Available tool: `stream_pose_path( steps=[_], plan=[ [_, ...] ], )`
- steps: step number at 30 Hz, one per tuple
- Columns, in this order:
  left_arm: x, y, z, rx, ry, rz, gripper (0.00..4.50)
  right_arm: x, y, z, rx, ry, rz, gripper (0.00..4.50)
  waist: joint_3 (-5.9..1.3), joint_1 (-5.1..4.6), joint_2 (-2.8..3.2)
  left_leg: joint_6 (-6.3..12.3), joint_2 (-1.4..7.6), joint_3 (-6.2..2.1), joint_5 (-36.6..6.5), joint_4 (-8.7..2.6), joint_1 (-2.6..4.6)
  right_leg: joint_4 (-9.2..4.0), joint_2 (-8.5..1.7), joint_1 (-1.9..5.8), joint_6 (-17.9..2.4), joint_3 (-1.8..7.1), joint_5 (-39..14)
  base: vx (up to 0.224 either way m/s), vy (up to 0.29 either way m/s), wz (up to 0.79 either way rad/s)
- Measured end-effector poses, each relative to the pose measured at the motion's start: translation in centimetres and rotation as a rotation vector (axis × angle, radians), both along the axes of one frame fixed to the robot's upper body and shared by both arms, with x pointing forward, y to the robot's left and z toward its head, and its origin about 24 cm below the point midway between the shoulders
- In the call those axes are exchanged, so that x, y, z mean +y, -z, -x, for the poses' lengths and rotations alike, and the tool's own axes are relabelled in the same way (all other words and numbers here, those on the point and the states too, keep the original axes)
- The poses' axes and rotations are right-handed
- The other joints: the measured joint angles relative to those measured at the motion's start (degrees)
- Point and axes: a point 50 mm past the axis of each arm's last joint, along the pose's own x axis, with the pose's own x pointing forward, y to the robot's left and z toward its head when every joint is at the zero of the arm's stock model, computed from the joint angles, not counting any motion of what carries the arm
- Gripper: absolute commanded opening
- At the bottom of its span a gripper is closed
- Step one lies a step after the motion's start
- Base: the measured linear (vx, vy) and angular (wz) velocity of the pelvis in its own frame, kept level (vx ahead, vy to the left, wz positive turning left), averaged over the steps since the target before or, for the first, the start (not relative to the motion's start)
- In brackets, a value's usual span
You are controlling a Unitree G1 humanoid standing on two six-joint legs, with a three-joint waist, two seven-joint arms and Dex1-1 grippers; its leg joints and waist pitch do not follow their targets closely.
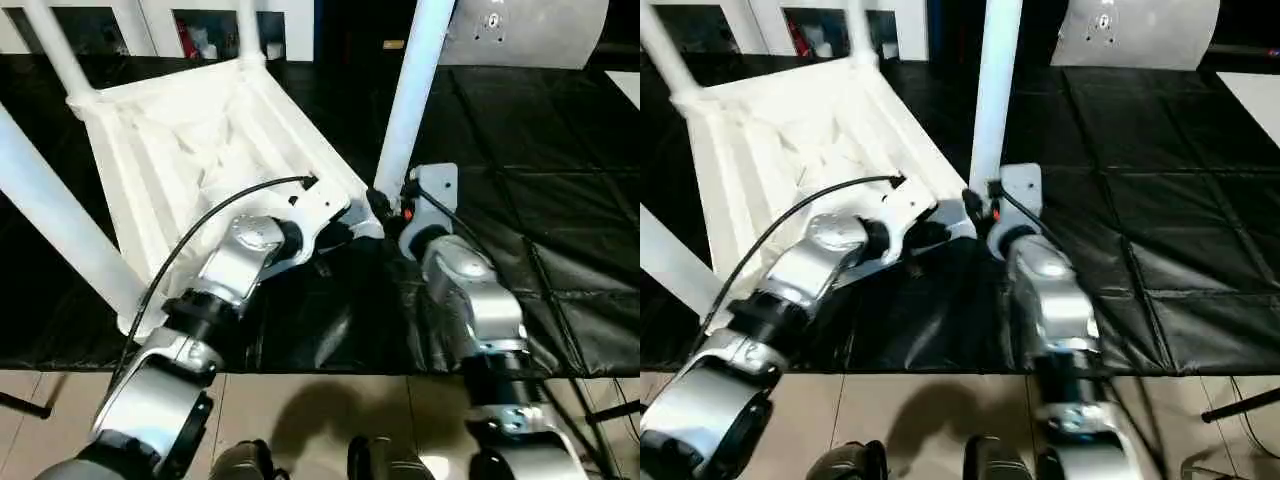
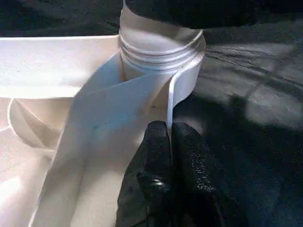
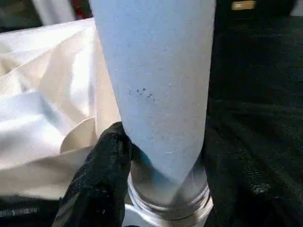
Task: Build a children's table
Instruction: Rotate leg to tighten
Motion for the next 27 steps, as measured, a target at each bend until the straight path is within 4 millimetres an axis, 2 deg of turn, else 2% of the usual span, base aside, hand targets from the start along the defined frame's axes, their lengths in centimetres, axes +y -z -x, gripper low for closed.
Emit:
stream_pose_path(
  steps=[4,7,14,18,22,24,27],
  plan=[
    [-0.2,0.0,0.0,-0.003,-0.002,0.004,0.00,-0.1,0.0,0.1,-0.013,-0.002,-0.005,2.85,0.00,0.18,-0.01,0.03,0.00,0.03,-0.01,-0.07,-0.02,-0.12,-0.01,0.02,0.00,-0.01,0.00,0.000,0.000,0.00],
    [-0.3,-0.1,0.0,-0.008,0.006,0.003,0.00,-0.9,0.2,0.2,-0.033,-0.060,0.009,3.12,0.02,0.31,-0.01,0.09,0.00,0.05,-0.04,-0.07,-0.09,-0.23,-0.01,0.01,-0.03,-0.02,0.03,0.000,0.000,0.00],
    [1.3,-0.3,0.4,-0.042,0.085,-0.026,0.00,-3.2,0.0,0.4,-0.089,-0.312,0.155,3.69,0.06,-0.09,0.02,0.30,0.01,0.08,-0.15,-0.26,-0.21,-0.37,0.02,-0.15,-0.04,-0.08,0.01,0.000,0.000,0.00],
    [2.7,-0.2,0.9,-0.039,0.158,-0.046,0.00,-5.4,-0.9,0.7,-0.128,-0.473,0.233,3.69,0.09,-0.04,0.04,0.31,0.07,0.08,-0.14,-0.27,-0.22,-0.37,0.04,-0.16,-0.05,-0.16,0.00,0.000,0.000,0.00],
    [4.0,-0.2,1.5,-0.028,0.253,-0.073,0.00,-6.2,-1.8,1.4,-0.158,-0.694,0.302,3.69,0.10,0.09,0.02,0.31,0.10,0.08,-0.14,-0.24,-0.19,-0.38,0.03,-0.09,-0.05,-0.20,0.00,0.000,0.000,0.00],
    [5.2,-0.3,2.0,-0.018,0.333,-0.099,0.00,-6.5,-1.8,1.9,-0.137,-0.829,0.319,3.69,0.12,0.42,-0.01,0.31,0.11,0.08,-0.14,-0.20,-0.19,-0.36,0.03,-0.08,-0.05,-0.20,0.00,0.000,0.000,0.00],
    [6.0,-0.3,2.5,-0.004,0.403,-0.108,0.00,-6.4,-1.4,2.1,-0.107,-0.919,0.314,3.69,0.14,1.00,-0.03,0.31,0.12,0.08,-0.14,-0.17,-0.21,-0.36,0.00,-0.07,-0.05,-0.24,0.00,0.000,0.000,0.00]
  ],
)
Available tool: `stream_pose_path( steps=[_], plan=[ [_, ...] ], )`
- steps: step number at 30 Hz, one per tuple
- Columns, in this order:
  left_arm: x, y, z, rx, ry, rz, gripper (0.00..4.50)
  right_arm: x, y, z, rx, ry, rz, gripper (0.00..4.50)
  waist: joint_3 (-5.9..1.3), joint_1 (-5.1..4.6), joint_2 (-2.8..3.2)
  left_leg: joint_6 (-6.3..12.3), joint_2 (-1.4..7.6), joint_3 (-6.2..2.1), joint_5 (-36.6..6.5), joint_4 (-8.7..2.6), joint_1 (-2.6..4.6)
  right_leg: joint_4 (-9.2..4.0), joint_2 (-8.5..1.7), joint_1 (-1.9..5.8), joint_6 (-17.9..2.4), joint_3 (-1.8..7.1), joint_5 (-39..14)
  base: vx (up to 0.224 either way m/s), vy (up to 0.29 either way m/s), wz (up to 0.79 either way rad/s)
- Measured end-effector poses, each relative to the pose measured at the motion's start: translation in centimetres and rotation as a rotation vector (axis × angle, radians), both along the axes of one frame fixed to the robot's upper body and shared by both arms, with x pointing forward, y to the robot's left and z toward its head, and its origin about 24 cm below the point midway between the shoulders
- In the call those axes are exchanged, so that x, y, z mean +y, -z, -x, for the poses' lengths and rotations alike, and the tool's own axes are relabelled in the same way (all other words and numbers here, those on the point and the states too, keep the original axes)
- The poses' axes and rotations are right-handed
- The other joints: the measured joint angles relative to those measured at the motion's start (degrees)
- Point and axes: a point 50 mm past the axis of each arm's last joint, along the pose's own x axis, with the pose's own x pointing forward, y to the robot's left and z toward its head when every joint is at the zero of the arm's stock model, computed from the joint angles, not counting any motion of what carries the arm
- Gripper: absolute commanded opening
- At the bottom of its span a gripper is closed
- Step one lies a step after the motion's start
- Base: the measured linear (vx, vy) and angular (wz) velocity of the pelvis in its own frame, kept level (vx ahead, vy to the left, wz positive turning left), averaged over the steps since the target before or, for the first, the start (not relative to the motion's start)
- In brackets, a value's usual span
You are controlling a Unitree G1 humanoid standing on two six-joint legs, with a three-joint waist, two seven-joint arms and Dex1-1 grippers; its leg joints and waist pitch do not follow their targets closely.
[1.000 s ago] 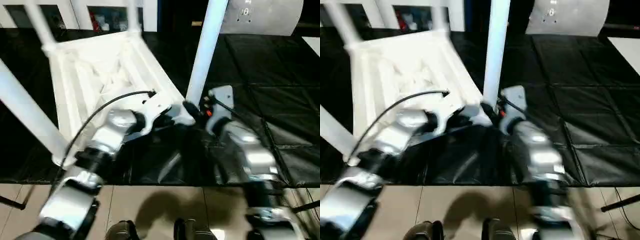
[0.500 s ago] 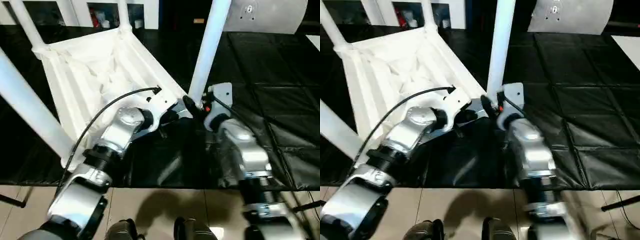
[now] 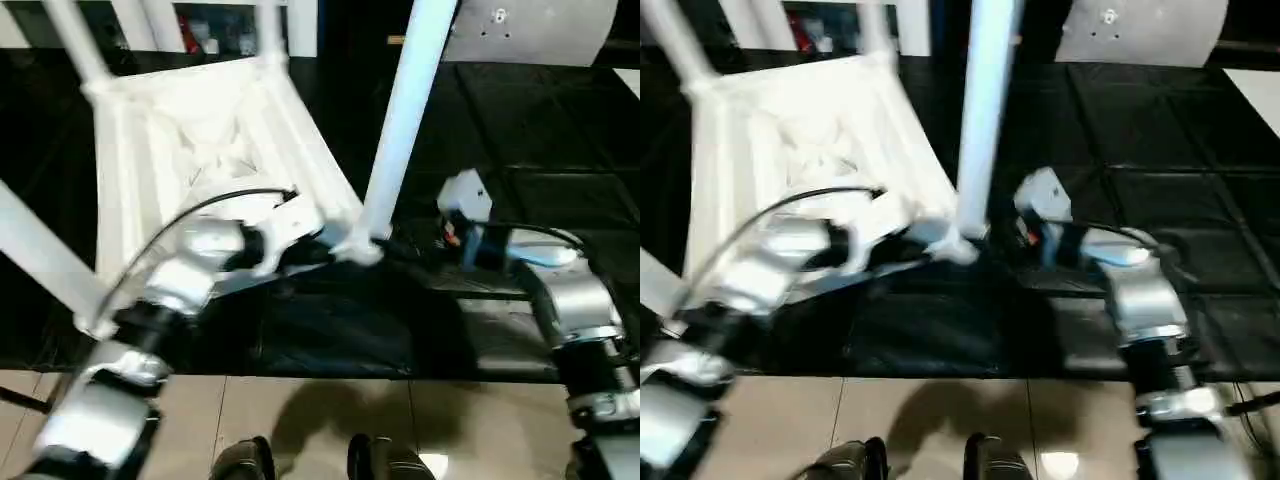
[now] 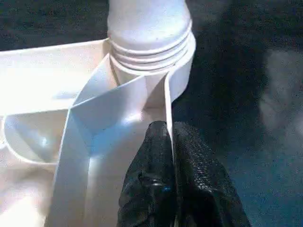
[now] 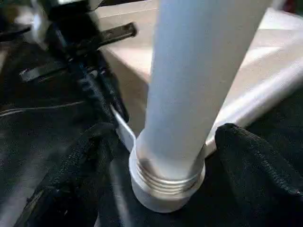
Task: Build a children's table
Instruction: Rotate leg to tighten
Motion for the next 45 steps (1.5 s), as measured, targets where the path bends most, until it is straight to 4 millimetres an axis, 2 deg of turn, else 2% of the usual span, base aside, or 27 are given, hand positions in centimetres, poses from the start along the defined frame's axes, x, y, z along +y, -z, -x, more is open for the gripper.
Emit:
stream_pose_path(
  steps=[2,5,8,18,23,31,35,39,41,45],
  plan=[
    [0.3,-0.1,0.4,0.010,0.051,-0.018,0.00,0.2,0.2,0.1,0.013,-0.055,0.002,3.54,0.00,0.51,0.00,0.00,0.00,0.01,0.00,0.03,-0.04,-0.02,-0.04,0.01,-0.03,-0.02,-0.02,0.000,0.000,0.00],
    [0.9,-0.2,0.9,0.027,0.124,-0.044,0.00,-0.1,0.1,0.2,0.042,-0.129,0.017,3.54,0.01,1.04,-0.02,0.06,0.00,0.05,-0.04,0.11,-0.16,-0.03,-0.08,-0.05,-0.05,-0.02,-0.03,0.000,0.000,0.00],
    [1.2,-0.2,1.2,0.048,0.163,-0.048,0.00,-0.3,-0.1,0.4,0.072,-0.185,0.011,3.19,0.02,1.60,-0.04,0.08,0.00,0.05,-0.05,0.12,-0.19,-0.02,-0.10,-0.05,-0.10,-0.08,-0.06,0.000,0.000,0.00],
    [0.8,-0.1,1.6,0.061,0.209,-0.054,0.00,0.1,0.4,0.8,0.151,-0.266,-0.017,2.54,0.02,1.89,-0.05,0.08,0.00,0.05,-0.05,0.18,-0.25,-0.02,-0.17,-0.05,-0.10,-0.17,-0.06,0.000,0.000,0.00],
    [0.6,-0.1,1.7,0.064,0.216,-0.053,0.00,0.1,0.5,0.7,0.166,-0.272,-0.028,2.01,0.02,2.10,-0.05,0.08,0.00,0.05,-0.05,0.17,-0.26,-0.03,-0.20,-0.04,-0.12,-0.22,-0.08,0.000,0.000,0.00],
    [0.5,-0.1,1.7,0.065,0.218,-0.053,0.00,0.0,0.5,0.7,0.185,-0.274,-0.031,1.90,0.02,2.44,-0.05,0.08,0.00,0.04,-0.05,0.17,-0.26,-0.02,-0.22,-0.03,-0.14,-0.27,-0.09,0.000,0.000,0.00],
    [-0.3,0.1,1.5,0.077,0.177,-0.019,0.00,-0.2,0.9,1.3,0.176,-0.209,-0.048,1.89,0.01,3.05,-0.04,0.08,0.00,0.04,-0.05,0.18,-0.20,-0.01,-0.28,0.04,-0.14,-0.31,-0.10,0.000,0.000,0.00],
    [-0.8,0.3,0.7,0.082,0.070,0.005,0.00,0.1,1.3,0.9,0.154,-0.051,-0.078,1.89,0.01,2.48,-0.04,0.13,-0.01,0.07,0.04,0.29,-0.03,0.04,-0.34,0.21,-0.26,-0.31,0.00,0.000,0.000,0.00],
    [-1.1,0.4,0.1,0.075,-0.015,0.018,0.00,0.6,1.5,0.3,0.142,0.073,-0.107,1.88,0.03,1.35,-0.06,-0.20,-0.01,0.08,-0.05,0.28,0.26,0.02,-0.41,0.46,-0.26,-0.36,0.03,0.000,0.000,0.00],
    [-2.2,0.4,-0.9,0.064,-0.147,0.043,0.00,1.7,1.7,-0.6,0.114,0.290,-0.153,1.88,0.03,-0.16,-0.06,-0.33,-0.01,0.08,0.04,0.24,0.31,-0.04,-0.76,0.45,0.05,-0.88,-0.13,0.000,0.000,0.00]
  ],
)
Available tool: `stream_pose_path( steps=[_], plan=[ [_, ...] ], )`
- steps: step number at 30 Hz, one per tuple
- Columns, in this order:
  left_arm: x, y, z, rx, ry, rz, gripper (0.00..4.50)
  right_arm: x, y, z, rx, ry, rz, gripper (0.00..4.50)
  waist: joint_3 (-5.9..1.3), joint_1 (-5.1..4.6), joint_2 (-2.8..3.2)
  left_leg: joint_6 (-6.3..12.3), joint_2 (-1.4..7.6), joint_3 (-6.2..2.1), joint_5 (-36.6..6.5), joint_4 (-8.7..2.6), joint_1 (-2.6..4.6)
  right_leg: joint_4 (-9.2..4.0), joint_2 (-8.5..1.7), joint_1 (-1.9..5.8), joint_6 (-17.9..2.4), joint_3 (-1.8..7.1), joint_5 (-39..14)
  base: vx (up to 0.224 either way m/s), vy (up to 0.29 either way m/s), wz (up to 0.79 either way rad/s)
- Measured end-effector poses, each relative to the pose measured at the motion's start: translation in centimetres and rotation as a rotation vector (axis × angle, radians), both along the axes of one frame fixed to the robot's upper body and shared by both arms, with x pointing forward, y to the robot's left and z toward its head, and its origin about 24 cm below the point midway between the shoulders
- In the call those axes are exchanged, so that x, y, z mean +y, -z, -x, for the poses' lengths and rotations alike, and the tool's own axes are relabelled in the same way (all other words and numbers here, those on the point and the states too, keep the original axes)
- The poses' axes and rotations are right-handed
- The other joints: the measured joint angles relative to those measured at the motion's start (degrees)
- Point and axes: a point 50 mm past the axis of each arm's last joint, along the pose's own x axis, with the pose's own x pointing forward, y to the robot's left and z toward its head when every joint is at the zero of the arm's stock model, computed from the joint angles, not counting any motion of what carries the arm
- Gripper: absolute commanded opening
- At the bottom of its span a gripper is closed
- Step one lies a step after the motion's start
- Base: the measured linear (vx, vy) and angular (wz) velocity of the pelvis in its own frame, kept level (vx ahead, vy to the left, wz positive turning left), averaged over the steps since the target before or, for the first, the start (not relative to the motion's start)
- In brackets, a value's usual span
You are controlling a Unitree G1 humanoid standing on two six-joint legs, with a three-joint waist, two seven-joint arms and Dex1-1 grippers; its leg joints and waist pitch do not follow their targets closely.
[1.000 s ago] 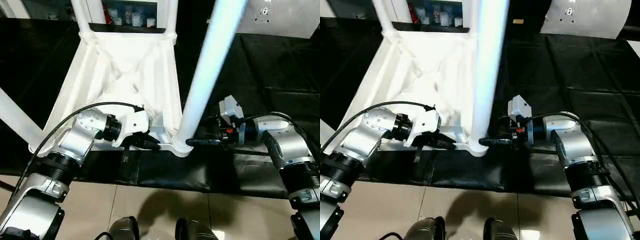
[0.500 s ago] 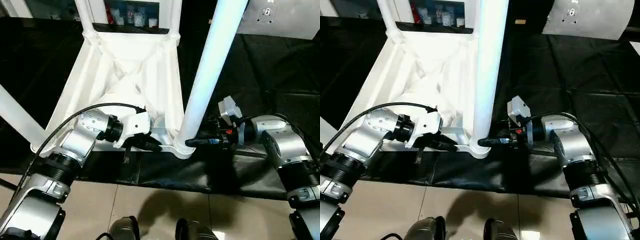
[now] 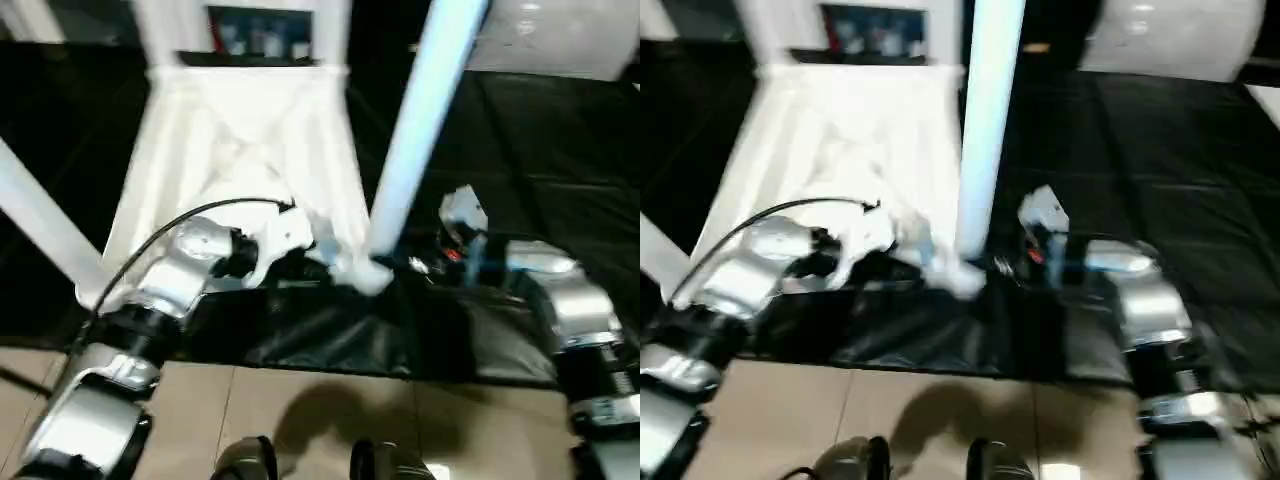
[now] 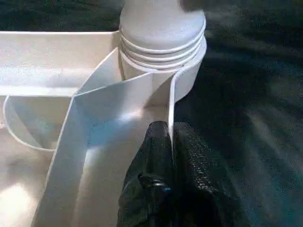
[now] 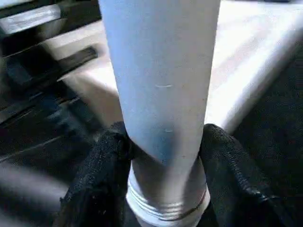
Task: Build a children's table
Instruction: Rotate leg to tighten
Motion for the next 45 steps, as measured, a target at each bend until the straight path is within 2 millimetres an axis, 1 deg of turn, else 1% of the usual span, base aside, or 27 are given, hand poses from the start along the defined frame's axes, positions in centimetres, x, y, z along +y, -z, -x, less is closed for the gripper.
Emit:
stream_pose_path(
  steps=[3,5,6,12,13,14,16,17,18,19,21,22,23,24,26,28,32,34,37,39,43,44,45],
  plan=[
    [-1.0,0.0,-0.6,-0.009,-0.087,0.018,0.00,0.9,0.0,-0.6,0.004,0.150,-0.025,1.88,-0.01,-0.29,0.00,-0.01,0.00,0.00,0.01,-0.09,0.04,-0.02,0.00,0.02,0.01,-0.02,0.02,0.000,0.000,0.00],
    [-1.8,-0.2,-1.3,-0.020,-0.168,0.025,0.00,2.2,-0.2,-1.3,-0.003,0.305,-0.057,1.88,-0.02,-0.60,0.02,-0.12,0.00,0.01,0.08,-0.12,-0.05,-0.01,-0.01,-0.15,-0.03,-0.03,0.15,0.000,0.000,0.00],
    [-2.2,-0.3,-1.5,-0.023,-0.191,0.026,0.00,2.6,-0.3,-1.4,-0.006,0.355,-0.059,1.88,-0.02,-0.64,0.01,-0.14,0.00,0.01,0.09,-0.16,-0.09,-0.01,-0.01,-0.20,-0.04,-0.04,0.21,0.000,0.000,0.00],
    [-4.1,-0.5,-1.9,-0.061,-0.296,0.053,0.00,4.6,-0.7,-2.2,-0.008,0.610,-0.112,1.88,-0.05,-0.49,0.06,0.15,0.00,0.09,0.27,-0.74,-0.17,-0.37,0.00,-0.33,-0.25,-0.13,0.32,0.000,0.000,0.00],
    [-4.2,-0.5,-1.9,-0.062,-0.297,0.055,0.00,4.7,-0.8,-2.2,-0.009,0.624,-0.121,2.43,-0.05,-0.44,0.06,0.16,0.00,0.12,0.26,-0.80,-0.17,-0.41,-0.01,-0.34,-0.25,-0.13,0.31,0.000,0.000,0.00],
    [-4.3,-0.6,-1.9,-0.064,-0.297,0.055,0.00,4.7,-0.8,-2.1,-0.013,0.630,-0.124,2.57,-0.05,-0.39,0.06,0.20,0.00,0.15,0.23,-0.81,-0.20,-0.43,-0.01,-0.36,-0.27,-0.13,0.27,0.000,0.000,0.00],
    [-4.4,-0.6,-1.9,-0.067,-0.297,0.056,0.00,4.7,-0.8,-2.0,-0.020,0.631,-0.130,2.63,-0.05,-0.29,0.06,0.24,0.00,0.16,0.21,-0.82,-0.23,-0.43,-0.01,-0.39,-0.29,-0.14,0.25,0.000,0.000,0.00],
    [-4.4,-0.6,-1.9,-0.069,-0.295,0.056,0.00,4.6,-0.7,-1.9,-0.023,0.632,-0.133,2.87,-0.05,-0.20,0.06,0.24,0.00,0.16,0.21,-0.82,-0.23,-0.42,-0.01,-0.39,-0.29,-0.15,0.25,0.000,0.000,0.00],
    [-4.4,-0.6,-1.8,-0.069,-0.291,0.054,0.00,4.5,-0.6,-1.9,-0.026,0.627,-0.132,2.87,-0.05,-0.16,0.06,0.24,0.00,0.17,0.21,-0.81,-0.23,-0.41,-0.02,-0.40,-0.29,-0.15,0.25,0.000,0.000,0.00],
    [-4.4,-0.6,-1.8,-0.071,-0.284,0.051,0.00,4.3,-0.6,-1.8,-0.033,0.604,-0.124,3.02,-0.05,-0.14,0.06,0.24,0.00,0.17,0.21,-0.81,-0.23,-0.41,-0.02,-0.39,-0.29,-0.15,0.25,0.000,0.000,0.00],
    [-4.2,-0.6,-1.6,-0.073,-0.270,0.051,0.00,4.1,-0.3,-1.5,-0.037,0.571,-0.116,3.02,-0.05,-0.18,0.06,0.24,0.00,0.18,0.21,-0.80,-0.23,-0.39,-0.02,-0.40,-0.29,-0.15,0.25,0.000,0.000,0.00],
    [-4.2,-0.6,-1.6,-0.074,-0.263,0.050,0.00,3.9,-0.2,-1.5,-0.038,0.563,-0.110,3.30,-0.05,-0.17,0.06,0.24,0.00,0.18,0.21,-0.79,-0.23,-0.38,-0.02,-0.40,-0.29,-0.15,0.25,0.000,0.000,0.00],
    [-3.9,-0.6,-1.5,-0.079,-0.242,0.045,0.00,3.4,0.0,-1.4,-0.039,0.535,-0.085,3.30,-0.05,-0.19,0.05,0.24,0.00,0.19,0.21,-0.79,-0.23,-0.37,-0.02,-0.41,-0.29,-0.15,0.25,0.000,0.000,0.00],
    [-3.7,-0.5,-1.4,-0.081,-0.220,0.045,0.00,3.2,0.3,-1.3,-0.030,0.504,-0.077,3.30,-0.04,-0.14,0.05,0.25,0.00,0.18,0.21,-0.79,-0.24,-0.37,-0.03,-0.41,-0.29,-0.15,0.25,0.000,0.000,0.00],
    [-3.2,-0.5,-1.0,-0.089,-0.172,0.037,0.00,2.0,0.4,-1.2,-0.035,0.431,-0.046,3.30,-0.05,-0.06,0.06,0.25,0.01,0.18,0.22,-0.78,-0.29,-0.35,-0.03,-0.46,-0.29,-0.16,0.25,0.000,0.000,0.00],
    [-2.7,-0.5,-0.8,-0.093,-0.133,0.024,0.00,1.1,0.2,-1.0,-0.041,0.343,-0.047,3.30,-0.04,0.05,0.07,0.26,0.02,0.18,0.22,-0.74,-0.34,-0.31,-0.03,-0.49,-0.29,-0.18,0.25,0.000,0.000,0.00],
    [-1.5,-0.2,0.0,-0.096,-0.010,0.011,0.00,-1.3,-1.0,-0.4,-0.092,0.120,-0.007,3.30,-0.05,0.48,0.07,0.37,0.10,0.17,0.15,-0.38,-0.36,-0.14,-0.03,-0.42,-0.29,-0.23,0.25,0.000,0.000,0.00],
    [-0.8,-0.1,0.3,-0.087,0.044,-0.001,0.00,-2.0,-1.4,-0.1,-0.099,0.046,0.009,3.30,-0.05,0.65,0.07,0.37,0.12,0.17,0.15,-0.21,-0.36,0.00,-0.04,-0.40,-0.29,-0.22,0.25,0.000,0.000,0.00],
    [-0.1,0.0,0.7,-0.076,0.117,-0.029,0.00,-2.3,-1.7,0.4,-0.100,-0.097,0.051,3.30,-0.05,1.15,0.07,0.40,0.13,0.17,0.17,-0.02,-0.30,0.12,-0.07,-0.32,-0.32,-0.21,0.28,0.000,0.000,0.00],
    [0.3,0.0,1.1,-0.065,0.174,-0.041,0.00,-2.4,-1.4,0.8,-0.079,-0.212,0.095,3.30,-0.05,1.61,0.07,0.44,0.13,0.17,0.20,0.04,-0.31,0.12,-0.09,-0.27,-0.36,-0.22,0.31,0.000,0.000,0.00],
    [0.8,0.0,1.8,-0.051,0.271,-0.059,0.00,-2.6,-1.1,0.8,-0.036,-0.341,0.141,3.30,-0.05,2.00,0.06,0.45,0.12,0.18,0.20,0.16,-0.39,0.14,-0.12,-0.26,-0.39,-0.22,0.33,0.000,0.000,0.00],
    [0.8,-0.1,2.0,-0.049,0.297,-0.065,0.00,-2.6,-1.1,0.9,-0.024,-0.367,0.141,3.04,-0.05,2.19,0.06,0.46,0.12,0.18,0.20,0.17,-0.40,0.15,-0.12,-0.27,-0.39,-0.22,0.33,0.000,0.000,0.00],
    [0.9,-0.1,2.0,-0.047,0.307,-0.070,0.00,-2.5,-1.0,0.9,-0.015,-0.388,0.140,2.95,-0.05,2.31,0.06,0.47,0.12,0.18,0.19,0.19,-0.42,0.17,-0.12,-0.29,-0.39,-0.22,0.33,0.000,0.000,0.00]
  ],
)
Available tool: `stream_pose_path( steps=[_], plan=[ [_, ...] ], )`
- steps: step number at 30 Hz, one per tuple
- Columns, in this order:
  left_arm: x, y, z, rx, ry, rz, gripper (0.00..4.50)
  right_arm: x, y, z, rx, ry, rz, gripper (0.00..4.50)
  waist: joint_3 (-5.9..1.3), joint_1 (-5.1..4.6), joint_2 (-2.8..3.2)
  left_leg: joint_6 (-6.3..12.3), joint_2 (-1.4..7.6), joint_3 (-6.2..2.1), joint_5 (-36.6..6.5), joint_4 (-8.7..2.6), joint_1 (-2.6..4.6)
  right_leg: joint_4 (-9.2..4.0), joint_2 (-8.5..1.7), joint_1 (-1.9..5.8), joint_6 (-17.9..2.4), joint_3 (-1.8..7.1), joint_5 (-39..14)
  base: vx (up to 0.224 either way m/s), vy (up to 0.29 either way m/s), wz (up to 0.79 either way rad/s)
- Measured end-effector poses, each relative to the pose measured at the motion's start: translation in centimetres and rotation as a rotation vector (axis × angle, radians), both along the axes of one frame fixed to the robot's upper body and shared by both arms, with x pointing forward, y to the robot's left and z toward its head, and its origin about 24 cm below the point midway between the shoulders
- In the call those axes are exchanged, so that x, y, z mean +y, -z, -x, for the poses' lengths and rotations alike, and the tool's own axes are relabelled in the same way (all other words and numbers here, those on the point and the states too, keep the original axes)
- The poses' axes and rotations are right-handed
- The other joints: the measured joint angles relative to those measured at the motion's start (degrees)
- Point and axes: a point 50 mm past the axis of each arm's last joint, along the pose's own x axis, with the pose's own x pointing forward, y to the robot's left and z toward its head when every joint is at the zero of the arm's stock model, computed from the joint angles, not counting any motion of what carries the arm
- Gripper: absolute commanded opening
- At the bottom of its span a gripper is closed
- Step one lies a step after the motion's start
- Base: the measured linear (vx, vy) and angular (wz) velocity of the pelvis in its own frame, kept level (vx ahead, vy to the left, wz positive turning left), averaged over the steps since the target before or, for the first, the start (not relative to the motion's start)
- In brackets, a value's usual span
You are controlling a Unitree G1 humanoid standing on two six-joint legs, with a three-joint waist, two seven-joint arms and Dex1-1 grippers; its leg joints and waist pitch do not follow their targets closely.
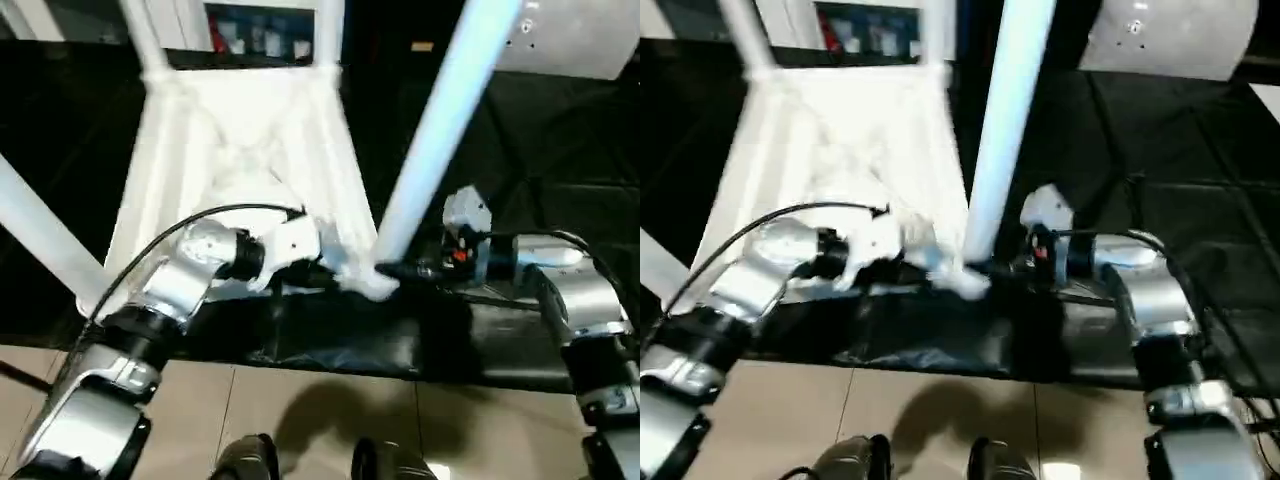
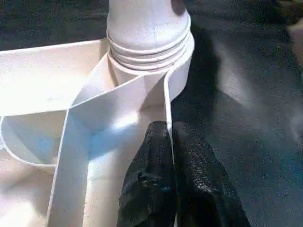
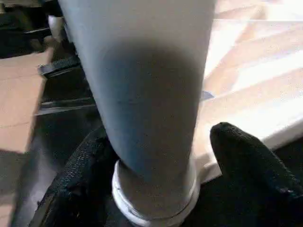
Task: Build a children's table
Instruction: Rotate leg to tighten
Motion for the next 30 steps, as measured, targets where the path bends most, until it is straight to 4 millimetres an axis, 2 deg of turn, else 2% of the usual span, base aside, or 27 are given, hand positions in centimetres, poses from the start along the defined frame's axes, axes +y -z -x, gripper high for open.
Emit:
stream_pose_path(
  steps=[3,4,7,8,11,24,30],
  plan=[
    [0.05,-0.05,0.11,0.000,0.024,-0.006,0.00,0.26,-0.07,-0.01,0.023,-0.054,-0.005,2.84,0.00,0.37,0.00,0.02,0.00,0.00,-0.01,0.06,-0.07,0.09,-0.01,-0.09,0.00,0.00,0.00,0.000,0.000,0.00],
    [0.04,-0.05,0.13,-0.002,0.028,-0.007,0.00,0.24,-0.02,-0.02,0.032,-0.061,-0.009,2.55,0.00,0.48,0.00,0.02,0.00,0.00,-0.01,0.08,-0.08,0.12,-0.01,-0.11,0.00,0.00,0.00,0.000,0.000,0.00],
    [0.13,-0.03,0.22,0.001,0.044,-0.016,0.00,0.42,0.13,-0.12,0.069,-0.103,-0.019,2.47,0.00,0.60,0.00,0.02,0.02,0.00,-0.01,0.18,-0.11,0.22,-0.01,-0.16,0.00,-0.01,0.00,0.000,0.000,0.00],
    [0.12,-0.02,0.24,0.003,0.047,-0.017,0.00,0.44,0.11,-0.11,0.075,-0.115,-0.019,2.23,0.00,0.68,-0.01,0.02,0.03,0.00,-0.01,0.19,-0.12,0.24,-0.01,-0.17,0.00,-0.01,-0.01,0.000,0.000,0.00],
    [0.17,-0.04,0.27,0.005,0.051,-0.016,0.00,0.41,0.15,-0.05,0.088,-0.125,-0.019,2.05,0.00,0.75,0.00,0.02,0.04,0.00,-0.01,0.21,-0.11,0.25,-0.01,-0.16,0.00,-0.01,-0.01,0.000,0.000,0.00],
    [-0.17,-0.03,0.24,0.010,0.054,-0.002,0.00,0.32,0.22,0.09,0.098,-0.127,-0.028,1.98,0.00,0.91,0.00,0.02,0.04,0.00,-0.01,0.24,-0.11,0.26,-0.01,-0.15,0.01,-0.01,-0.01,0.000,0.000,0.00],
    [-0.73,0.02,-0.67,0.024,-0.039,0.017,0.00,0.76,0.79,0.20,0.103,0.041,-0.088,1.98,0.00,0.81,0.00,0.11,0.04,0.00,0.08,0.33,-0.03,0.39,-0.04,-0.10,-0.05,0.00,0.03,0.000,0.000,0.00]
  ],
)
